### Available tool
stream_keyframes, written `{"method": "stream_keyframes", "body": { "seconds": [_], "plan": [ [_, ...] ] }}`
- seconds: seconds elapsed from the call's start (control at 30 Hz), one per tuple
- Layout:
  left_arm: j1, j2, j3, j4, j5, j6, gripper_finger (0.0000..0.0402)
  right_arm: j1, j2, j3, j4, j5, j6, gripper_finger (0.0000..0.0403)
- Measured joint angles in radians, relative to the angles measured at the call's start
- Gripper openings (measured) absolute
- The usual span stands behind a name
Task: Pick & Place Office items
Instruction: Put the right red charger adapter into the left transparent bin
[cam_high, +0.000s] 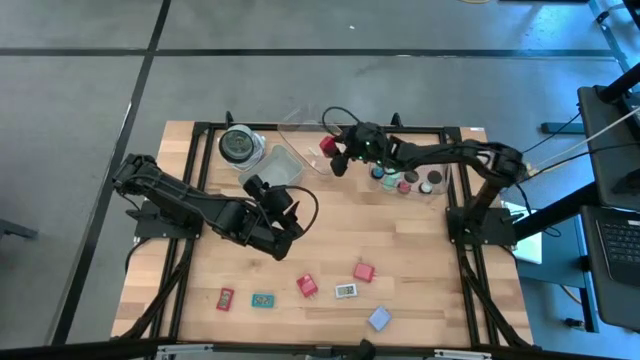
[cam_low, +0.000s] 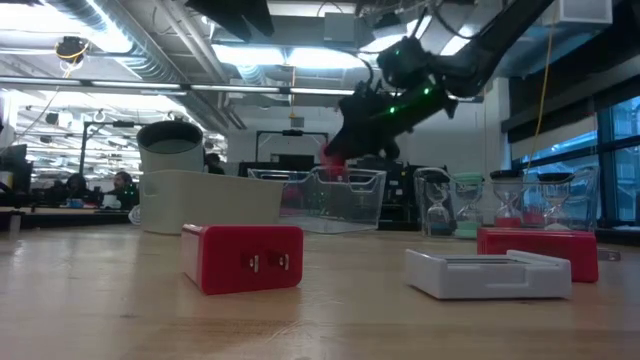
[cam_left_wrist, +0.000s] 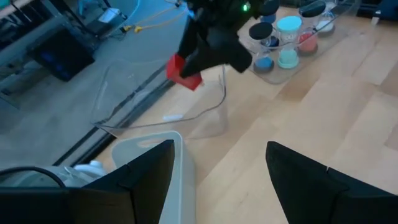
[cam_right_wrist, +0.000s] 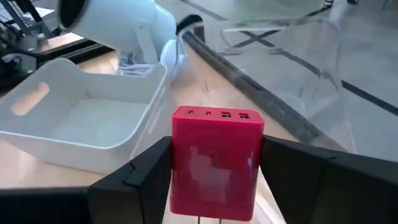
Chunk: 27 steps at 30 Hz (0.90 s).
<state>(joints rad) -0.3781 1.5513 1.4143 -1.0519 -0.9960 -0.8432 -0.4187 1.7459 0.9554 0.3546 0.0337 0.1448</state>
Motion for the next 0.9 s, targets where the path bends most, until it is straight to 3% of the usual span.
{"method": "stream_keyframes", "body": {
  "seconds": [0.27,0.9],
  "plan": [
    [0.008,0.000,0.000,0.000,-0.013,0.030,0.0251,-0.010,0.035,0.000,-0.038,-0.055,0.084,0.0215],
    [0.034,0.000,0.000,0.000,-0.007,0.064,0.0251,0.059,-0.017,0.000,-0.187,-0.050,0.110,0.0215]
  ]
}}
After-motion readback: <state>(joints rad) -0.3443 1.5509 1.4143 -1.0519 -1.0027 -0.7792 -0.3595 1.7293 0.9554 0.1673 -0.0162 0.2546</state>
